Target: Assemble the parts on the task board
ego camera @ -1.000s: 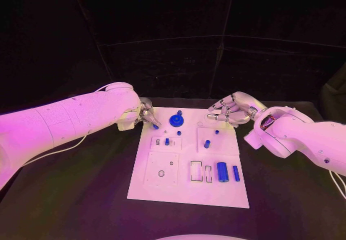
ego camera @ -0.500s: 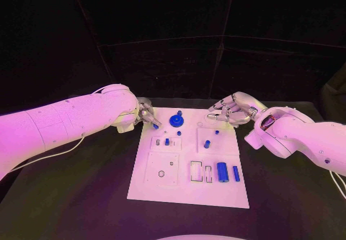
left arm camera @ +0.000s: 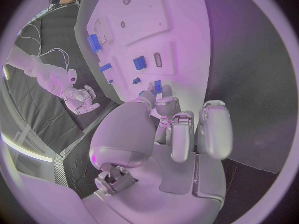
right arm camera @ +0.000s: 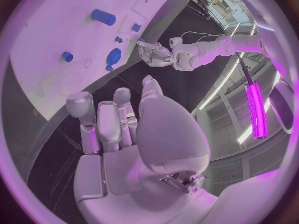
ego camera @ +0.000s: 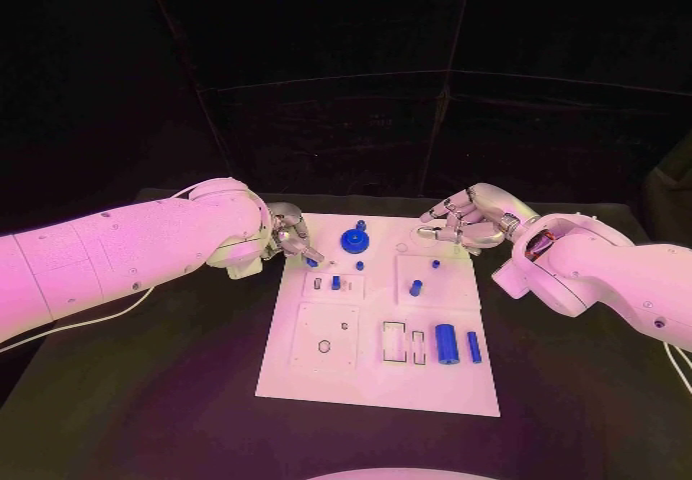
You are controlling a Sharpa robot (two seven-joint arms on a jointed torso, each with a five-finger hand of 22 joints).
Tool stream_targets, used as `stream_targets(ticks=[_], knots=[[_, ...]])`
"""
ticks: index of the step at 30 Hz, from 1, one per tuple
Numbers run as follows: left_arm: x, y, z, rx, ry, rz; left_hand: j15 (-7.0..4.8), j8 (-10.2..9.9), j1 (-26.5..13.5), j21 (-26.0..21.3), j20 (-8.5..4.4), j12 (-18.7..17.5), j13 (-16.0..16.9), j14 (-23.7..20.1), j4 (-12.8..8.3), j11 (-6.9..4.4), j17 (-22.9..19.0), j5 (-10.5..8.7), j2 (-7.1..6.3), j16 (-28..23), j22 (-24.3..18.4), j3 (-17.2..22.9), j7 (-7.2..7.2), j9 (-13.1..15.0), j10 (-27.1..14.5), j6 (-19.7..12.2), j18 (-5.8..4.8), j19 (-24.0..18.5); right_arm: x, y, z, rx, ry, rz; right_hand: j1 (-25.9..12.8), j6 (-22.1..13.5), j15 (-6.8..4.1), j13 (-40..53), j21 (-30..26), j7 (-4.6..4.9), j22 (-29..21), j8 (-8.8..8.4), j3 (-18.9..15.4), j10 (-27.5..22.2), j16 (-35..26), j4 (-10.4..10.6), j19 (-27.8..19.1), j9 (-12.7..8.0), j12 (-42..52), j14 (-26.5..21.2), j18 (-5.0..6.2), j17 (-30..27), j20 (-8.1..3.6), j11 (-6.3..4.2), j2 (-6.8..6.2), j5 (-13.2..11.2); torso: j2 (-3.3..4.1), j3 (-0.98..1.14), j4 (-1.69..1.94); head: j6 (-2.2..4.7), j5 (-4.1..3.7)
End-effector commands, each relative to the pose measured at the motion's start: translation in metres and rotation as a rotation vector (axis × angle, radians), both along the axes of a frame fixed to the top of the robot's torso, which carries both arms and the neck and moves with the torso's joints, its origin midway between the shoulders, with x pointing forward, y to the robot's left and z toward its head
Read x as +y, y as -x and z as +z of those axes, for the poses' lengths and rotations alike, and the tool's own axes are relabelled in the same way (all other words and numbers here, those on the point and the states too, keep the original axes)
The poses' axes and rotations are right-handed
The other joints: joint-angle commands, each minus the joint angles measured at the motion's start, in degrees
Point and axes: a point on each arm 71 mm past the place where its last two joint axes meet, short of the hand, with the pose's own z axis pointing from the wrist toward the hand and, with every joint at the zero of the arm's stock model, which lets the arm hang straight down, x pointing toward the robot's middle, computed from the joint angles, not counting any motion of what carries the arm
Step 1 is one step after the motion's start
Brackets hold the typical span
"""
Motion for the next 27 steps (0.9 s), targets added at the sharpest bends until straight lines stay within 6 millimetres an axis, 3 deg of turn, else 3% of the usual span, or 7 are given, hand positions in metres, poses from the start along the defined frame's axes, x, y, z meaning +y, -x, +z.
stream_targets(ticks=[1, 27], knots=[[-0.002, 0.005, 0.002, -0.022, 0.03, 0.002, -0.37, 0.3, 0.4, 0.3, -0.27, 0.3, 0.1, 5.8, -3.0, -0.17, 15.1, 0.19, -0.35, 0.2, 0.2, 2.5, -0.28, 0.1, 0.3, 0.1, -0.13, 0.5, 0.001, 0.0, 0.002, -0.008, -0.006, 0.007, -0.1, -0.4, -0.25, 0.1, -0.4, 0.12, -0.1, 0.21, -0.3, -0.2, -0.2, 0.0, -0.4, 0.0, 0.2, 0.6, 0.97, -0.1, -0.12, 0.09, 0.43, 0.2, 0.05, -0.05, 0.01, -0.08, 0.17], [-0.015, 0.026, -0.01, -0.103, -0.123, -0.171, -0.44, 0.1, 0.7, 0.9, -0.33, 0.4, 0.2, 5.8, -3.9, -0.25, 15.1, 0.19, -1.0, 0.2, 1.0, 3.0, -0.34, 0.0, 0.8, 0.5, -0.29, 0.8, 0.002, -0.001, 0.001, -0.009, -0.007, 0.009, -0.2, -0.4, -0.25, 0.1, -0.3, 0.11, 0.0, 0.23, -0.3, -0.2, -0.2, 0.0, -0.3, 0.0, 0.3, 0.6, 0.96, 0.0, -0.12, 0.09, 0.5, 0.3, 0.13, -0.07, -0.14, -0.82, 0.48]])
